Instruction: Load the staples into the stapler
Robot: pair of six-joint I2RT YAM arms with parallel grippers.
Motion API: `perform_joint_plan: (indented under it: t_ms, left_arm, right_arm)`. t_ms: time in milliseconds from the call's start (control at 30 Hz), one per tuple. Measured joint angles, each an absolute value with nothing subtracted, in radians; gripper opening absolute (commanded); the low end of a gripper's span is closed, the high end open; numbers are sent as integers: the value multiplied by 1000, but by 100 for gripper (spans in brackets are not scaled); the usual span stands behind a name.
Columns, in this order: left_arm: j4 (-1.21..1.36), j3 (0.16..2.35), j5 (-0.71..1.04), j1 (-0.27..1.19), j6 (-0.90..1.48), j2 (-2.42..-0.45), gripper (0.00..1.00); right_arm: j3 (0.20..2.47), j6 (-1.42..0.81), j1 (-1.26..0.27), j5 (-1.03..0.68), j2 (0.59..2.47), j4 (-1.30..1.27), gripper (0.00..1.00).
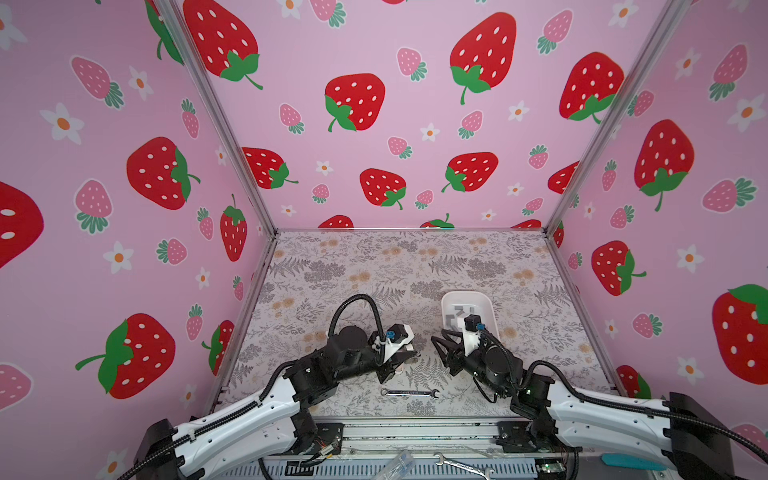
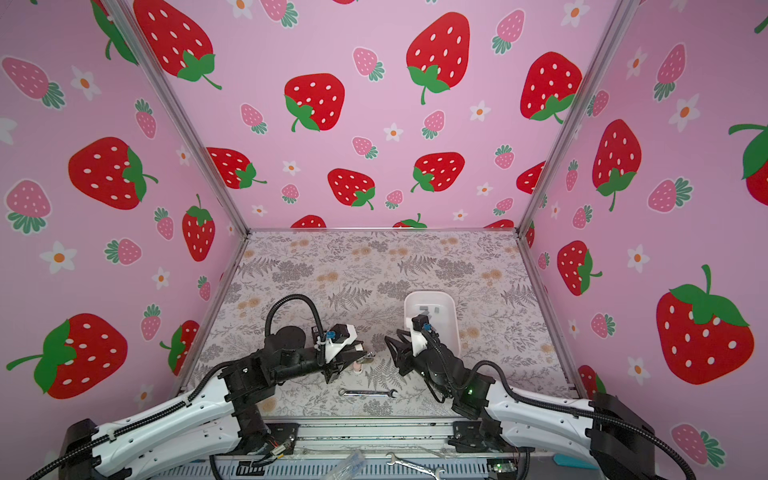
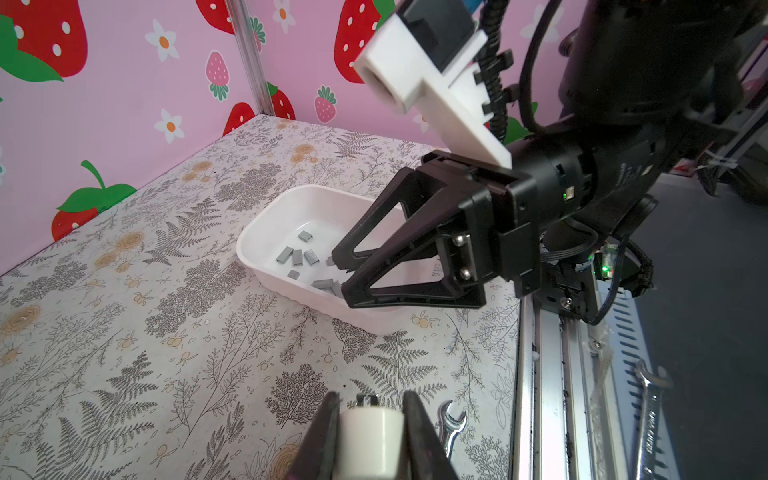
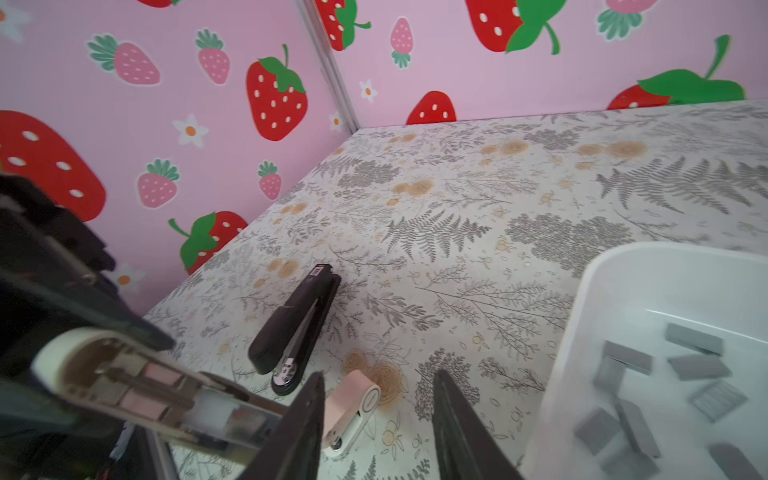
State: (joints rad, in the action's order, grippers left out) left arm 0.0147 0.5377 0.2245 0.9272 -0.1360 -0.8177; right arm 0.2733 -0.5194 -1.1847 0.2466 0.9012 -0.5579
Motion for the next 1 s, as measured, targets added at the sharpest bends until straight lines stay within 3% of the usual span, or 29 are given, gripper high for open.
perform_joint_plan:
  t_ms: [367,1000]
  left_arm:
    - [-6,538,267,927,-139,-820,0]
    - [1,538,300,927,-147,-807,0]
  right_arm:
    - [237,-443,-1185,4,1030,-714,31]
    - [236,-444,-1200,-89,1164,-858,28]
